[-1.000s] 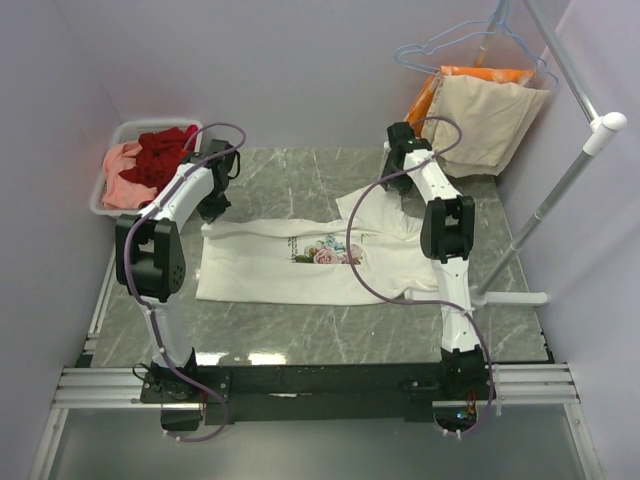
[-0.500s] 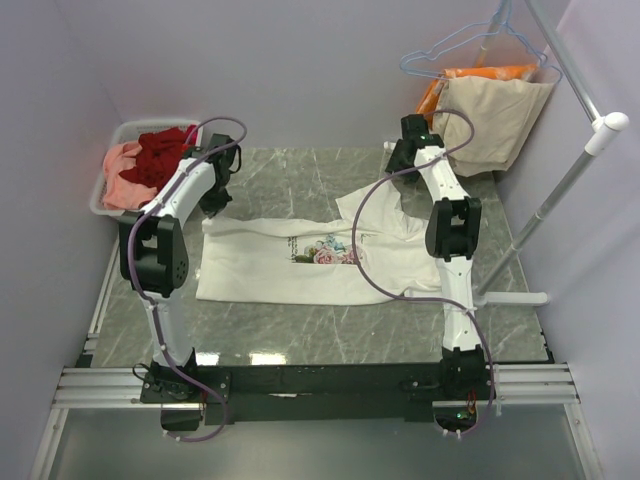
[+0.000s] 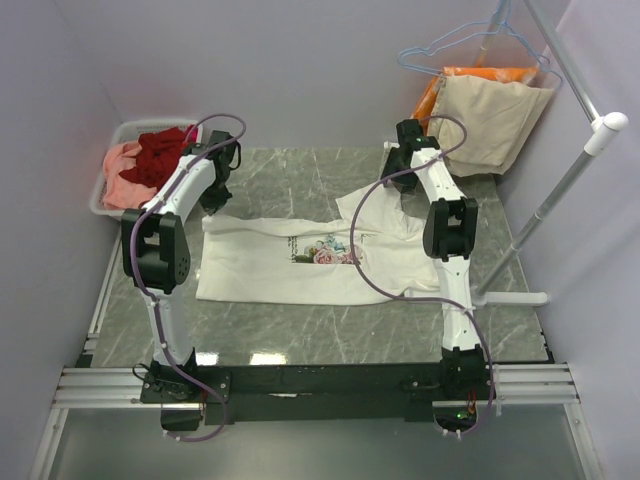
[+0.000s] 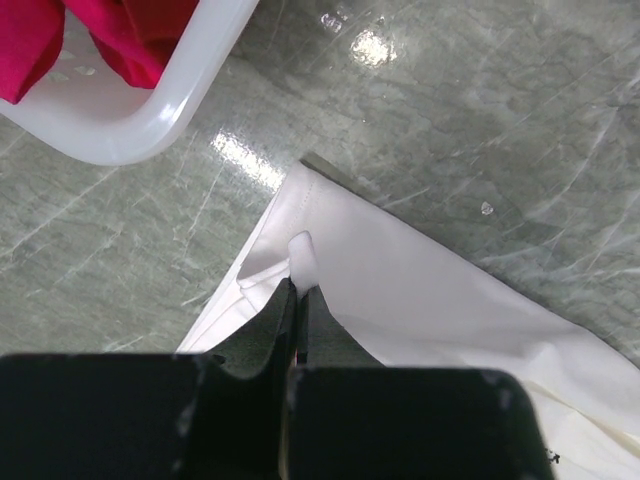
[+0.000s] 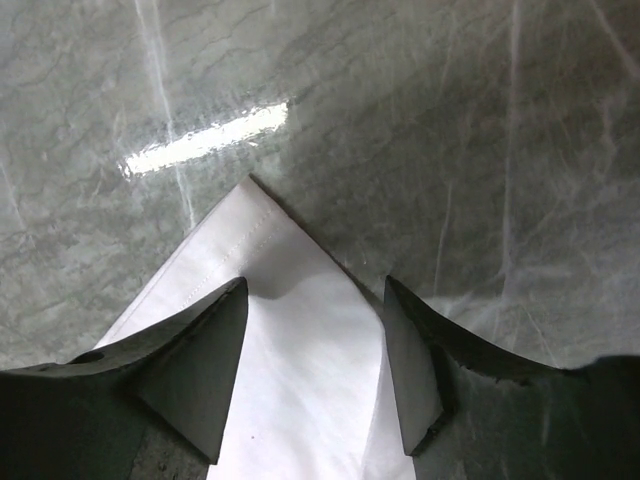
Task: Fold and stack the t-shirts
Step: Fold the tshirt
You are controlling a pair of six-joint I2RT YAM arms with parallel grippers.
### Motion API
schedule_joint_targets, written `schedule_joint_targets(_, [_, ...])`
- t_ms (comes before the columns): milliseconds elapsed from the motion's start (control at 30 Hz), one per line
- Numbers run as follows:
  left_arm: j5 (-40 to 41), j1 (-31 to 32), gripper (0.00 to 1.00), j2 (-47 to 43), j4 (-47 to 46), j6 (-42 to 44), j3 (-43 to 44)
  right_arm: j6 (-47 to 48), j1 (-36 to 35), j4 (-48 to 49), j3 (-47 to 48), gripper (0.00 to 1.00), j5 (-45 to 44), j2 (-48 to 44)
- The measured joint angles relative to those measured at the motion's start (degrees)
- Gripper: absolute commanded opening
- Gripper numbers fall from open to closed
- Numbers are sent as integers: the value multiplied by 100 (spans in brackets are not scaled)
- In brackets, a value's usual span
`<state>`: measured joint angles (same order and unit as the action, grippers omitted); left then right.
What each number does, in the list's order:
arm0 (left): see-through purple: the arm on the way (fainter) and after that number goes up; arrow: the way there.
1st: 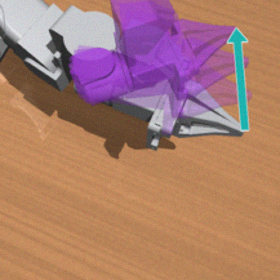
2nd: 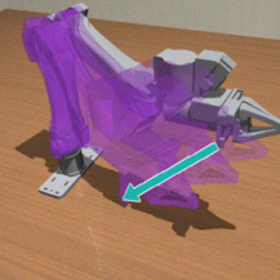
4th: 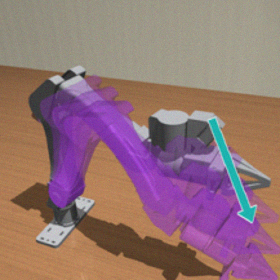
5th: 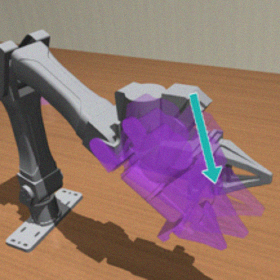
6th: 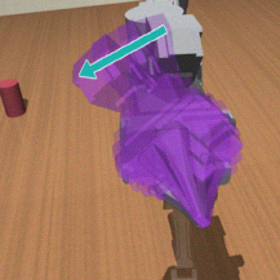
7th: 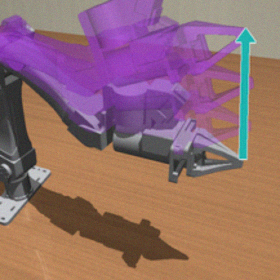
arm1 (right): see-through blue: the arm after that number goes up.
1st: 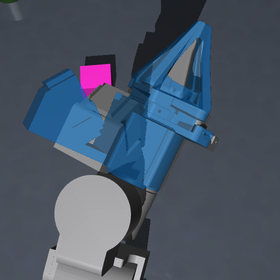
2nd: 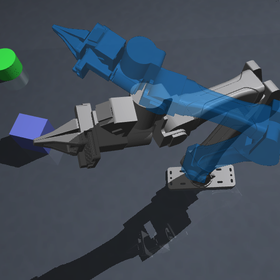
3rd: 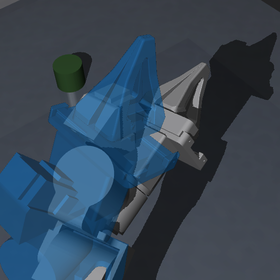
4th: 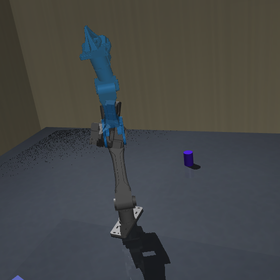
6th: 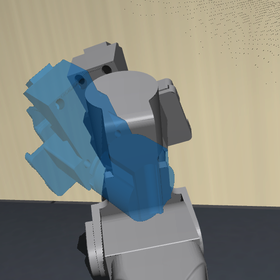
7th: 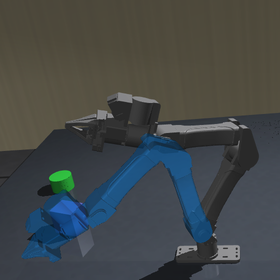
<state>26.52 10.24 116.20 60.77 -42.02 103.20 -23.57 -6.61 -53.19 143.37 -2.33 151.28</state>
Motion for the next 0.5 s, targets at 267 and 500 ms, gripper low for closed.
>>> schedule_joint_targets(267, [-17, -68, 1, 0, 4, 0, 0, 105, -15, -35, 4, 48, 2, 4])
schedule_joint_targets(500, [-17, -96, 1, 0, 2, 0, 0, 116, -15, -87, 114, 45, 4, 68])
